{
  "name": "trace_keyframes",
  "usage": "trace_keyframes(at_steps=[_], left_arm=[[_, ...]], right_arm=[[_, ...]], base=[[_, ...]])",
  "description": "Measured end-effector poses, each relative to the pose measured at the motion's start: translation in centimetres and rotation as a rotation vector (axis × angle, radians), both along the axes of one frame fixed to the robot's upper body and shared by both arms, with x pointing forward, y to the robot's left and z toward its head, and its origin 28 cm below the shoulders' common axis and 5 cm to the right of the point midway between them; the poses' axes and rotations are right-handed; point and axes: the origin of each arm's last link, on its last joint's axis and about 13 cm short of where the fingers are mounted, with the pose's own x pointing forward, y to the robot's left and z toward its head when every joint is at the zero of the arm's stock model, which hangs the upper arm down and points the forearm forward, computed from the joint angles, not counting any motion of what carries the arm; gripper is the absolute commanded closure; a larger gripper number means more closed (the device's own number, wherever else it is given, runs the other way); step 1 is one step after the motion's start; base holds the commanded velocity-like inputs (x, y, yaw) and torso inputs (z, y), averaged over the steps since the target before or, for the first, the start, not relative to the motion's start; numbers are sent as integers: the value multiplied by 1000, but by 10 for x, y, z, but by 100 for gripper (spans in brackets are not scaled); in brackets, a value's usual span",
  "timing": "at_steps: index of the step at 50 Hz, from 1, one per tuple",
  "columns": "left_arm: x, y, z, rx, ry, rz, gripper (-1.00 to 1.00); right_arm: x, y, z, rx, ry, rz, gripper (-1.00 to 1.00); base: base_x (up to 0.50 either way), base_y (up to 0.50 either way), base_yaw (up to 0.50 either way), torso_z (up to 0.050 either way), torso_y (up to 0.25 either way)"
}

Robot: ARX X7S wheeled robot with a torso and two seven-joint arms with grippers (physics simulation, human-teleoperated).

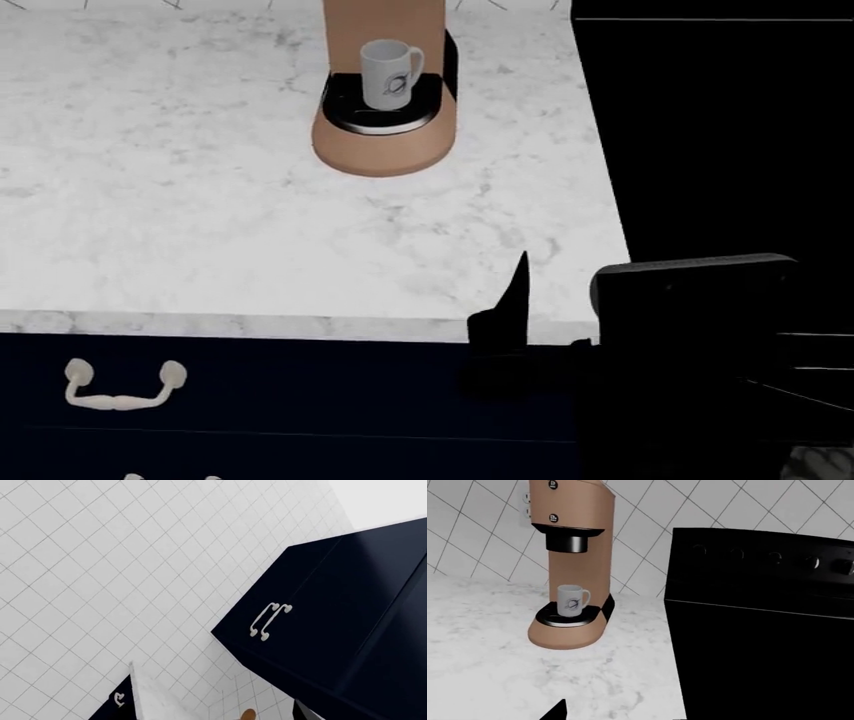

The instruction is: Pick the mug from under the coffee machine dispenser and place it on the counter.

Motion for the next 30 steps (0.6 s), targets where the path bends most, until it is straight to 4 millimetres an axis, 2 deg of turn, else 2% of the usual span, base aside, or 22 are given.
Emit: trace_keyframes(at_steps=[16, 30], left_arm=[[-2, 0, 0, 11, -18, 29, -100], [-1, 0, 0, 19, -10, 35, -100]], right_arm=[[-1, 0, 0, 18, -19, 31, -100], [0, -2, -1, 25, -13, 22, -100]], base=[[463, 232, 0, 0, 0], [473, 326, 0, 0, 0]])
